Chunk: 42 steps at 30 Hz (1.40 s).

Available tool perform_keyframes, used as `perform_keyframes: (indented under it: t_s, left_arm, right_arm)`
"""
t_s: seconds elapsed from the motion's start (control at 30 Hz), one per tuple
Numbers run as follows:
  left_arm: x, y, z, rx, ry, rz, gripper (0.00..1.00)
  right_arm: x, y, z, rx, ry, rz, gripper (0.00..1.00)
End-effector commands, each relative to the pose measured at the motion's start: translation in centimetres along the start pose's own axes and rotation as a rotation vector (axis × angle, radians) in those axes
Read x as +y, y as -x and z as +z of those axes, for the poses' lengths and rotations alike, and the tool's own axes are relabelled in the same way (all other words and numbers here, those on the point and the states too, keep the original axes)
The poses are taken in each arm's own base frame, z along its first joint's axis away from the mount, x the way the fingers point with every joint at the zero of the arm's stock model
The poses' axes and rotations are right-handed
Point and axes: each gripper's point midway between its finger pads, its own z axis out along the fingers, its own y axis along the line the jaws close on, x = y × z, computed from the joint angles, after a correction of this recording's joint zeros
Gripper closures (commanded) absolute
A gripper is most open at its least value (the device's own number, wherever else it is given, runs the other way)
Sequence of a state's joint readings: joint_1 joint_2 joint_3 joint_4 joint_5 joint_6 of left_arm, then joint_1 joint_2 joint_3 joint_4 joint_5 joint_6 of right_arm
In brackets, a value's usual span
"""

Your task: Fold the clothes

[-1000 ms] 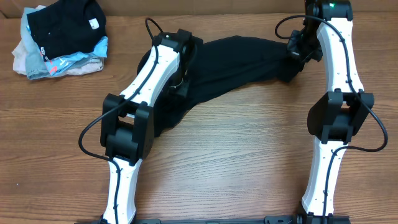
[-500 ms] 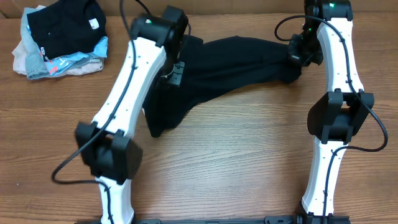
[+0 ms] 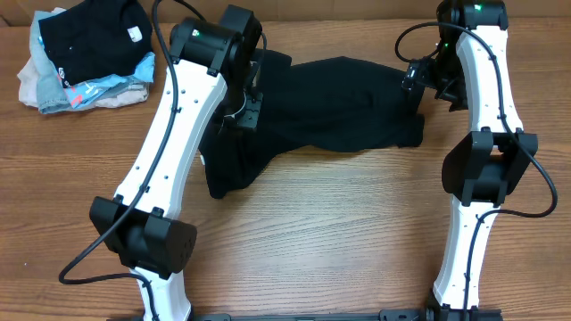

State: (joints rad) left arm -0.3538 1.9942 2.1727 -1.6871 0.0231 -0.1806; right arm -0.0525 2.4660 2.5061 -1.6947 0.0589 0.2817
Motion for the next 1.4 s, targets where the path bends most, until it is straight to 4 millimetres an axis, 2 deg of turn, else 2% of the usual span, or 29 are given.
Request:
perform_keyframes:
  t_s: [0.0, 0.17, 0.33, 0.5, 0.57, 0.7, 0.8, 1.03, 1.1, 1.23, 1.37]
  left_arm:
    - [-0.7, -0.4, -1.3, -0.031, -0.032, 0.010, 0.96]
    - [-0.7, -0.4, -1.3, -0.031, -0.033, 0.009, 0.96]
    - [-0.7, -0.4, -1.3, -0.031, -0.032, 0.010, 0.96]
    - [-0.6, -0.4, -1.3, -0.032, -0.027, 0.010, 0.95]
    - [-0.6, -0.4, -1.3, -0.032, -0.025, 0.010, 0.95]
    - [-0.6, -0.4, -1.3, -0.032, -0.025, 0.010, 0.94]
    - [-0.6, -0.3, -1.3, -0.034, -0.025, 0.010, 0.93]
    - [-0.6, -0.3, -1.3, -0.033, -0.025, 0.010, 0.93]
    - [-0.5, -0.3, -1.3, -0.033, -0.023, 0.009, 0.93]
    - [-0.1, -0.2, -1.3, -0.038, 0.001, 0.008, 0.92]
    - [-0.1, -0.2, -1.3, -0.039, 0.000, 0.008, 0.92]
  right_arm:
    - [-0.3, 0.7, -1.1, -0.041, 0.008, -0.001, 0.00]
    - [0.3, 0.9, -0.1, -0.035, 0.032, -0.017, 0.00]
    - [1.8, 1.3, 2.9, -0.023, 0.091, -0.096, 0.01]
    - [2.1, 1.9, 5.1, -0.041, 0.095, -0.139, 0.11]
    - [2.3, 2.1, 5.8, -0.051, 0.097, -0.182, 0.12]
    - [2.4, 1.7, 7.1, -0.036, 0.099, -0.278, 0.12]
    - [3.1, 1.1, 7.9, -0.020, 0.136, -0.316, 0.17]
    - [3.5, 1.0, 9.7, -0.023, 0.152, -0.318, 0.21]
    - [3.4, 1.0, 9.8, -0.023, 0.151, -0.318, 0.32]
    - [3.4, 1.2, 9.6, -0.029, 0.148, -0.316, 0.67]
    - [2.9, 1.6, 9.0, -0.038, 0.125, -0.294, 0.87]
